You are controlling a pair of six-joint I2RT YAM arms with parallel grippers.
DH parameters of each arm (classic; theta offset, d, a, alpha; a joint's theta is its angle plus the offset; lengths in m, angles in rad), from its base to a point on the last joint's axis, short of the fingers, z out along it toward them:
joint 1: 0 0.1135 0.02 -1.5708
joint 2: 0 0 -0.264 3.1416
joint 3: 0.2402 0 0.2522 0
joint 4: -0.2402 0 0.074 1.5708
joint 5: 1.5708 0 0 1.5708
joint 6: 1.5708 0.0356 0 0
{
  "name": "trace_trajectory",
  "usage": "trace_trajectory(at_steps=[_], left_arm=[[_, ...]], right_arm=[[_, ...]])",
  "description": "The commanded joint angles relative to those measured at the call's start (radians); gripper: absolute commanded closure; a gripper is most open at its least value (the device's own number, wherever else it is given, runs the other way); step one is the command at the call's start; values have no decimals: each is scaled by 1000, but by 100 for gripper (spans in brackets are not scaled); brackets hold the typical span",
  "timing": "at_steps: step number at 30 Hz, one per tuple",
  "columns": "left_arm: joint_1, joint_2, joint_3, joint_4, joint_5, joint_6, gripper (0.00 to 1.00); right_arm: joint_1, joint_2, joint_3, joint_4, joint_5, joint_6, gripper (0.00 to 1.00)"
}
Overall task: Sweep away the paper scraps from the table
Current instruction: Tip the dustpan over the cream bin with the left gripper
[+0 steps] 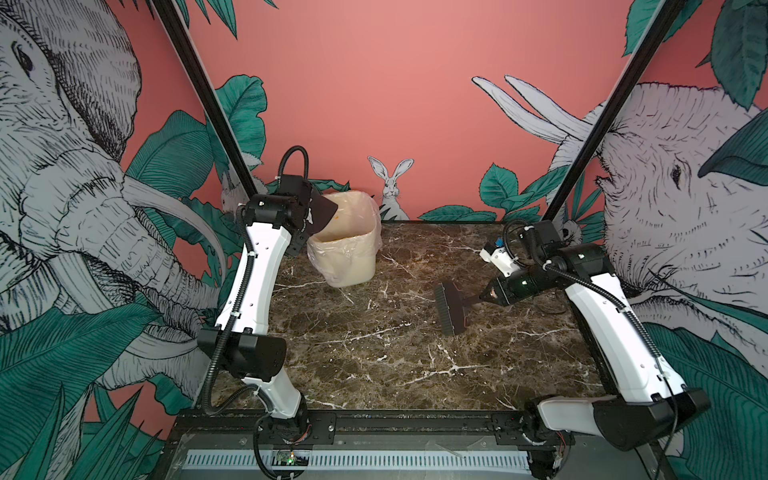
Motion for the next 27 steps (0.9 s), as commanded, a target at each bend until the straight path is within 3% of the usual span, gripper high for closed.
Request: trace_trajectory(at_steps=[1,14,27], left_arm=[[-16,-6,-4,-6,-75,39,100],[-48,20,-14,32,-137,97,100],[-107,8,-92,197,-319,284,100]], right_arm=[[-4,-9,32,-8,-36,-2,100],[-4,-6,50,-19,-44,4,100],[-4,-11,40,-21,-44,2,100]])
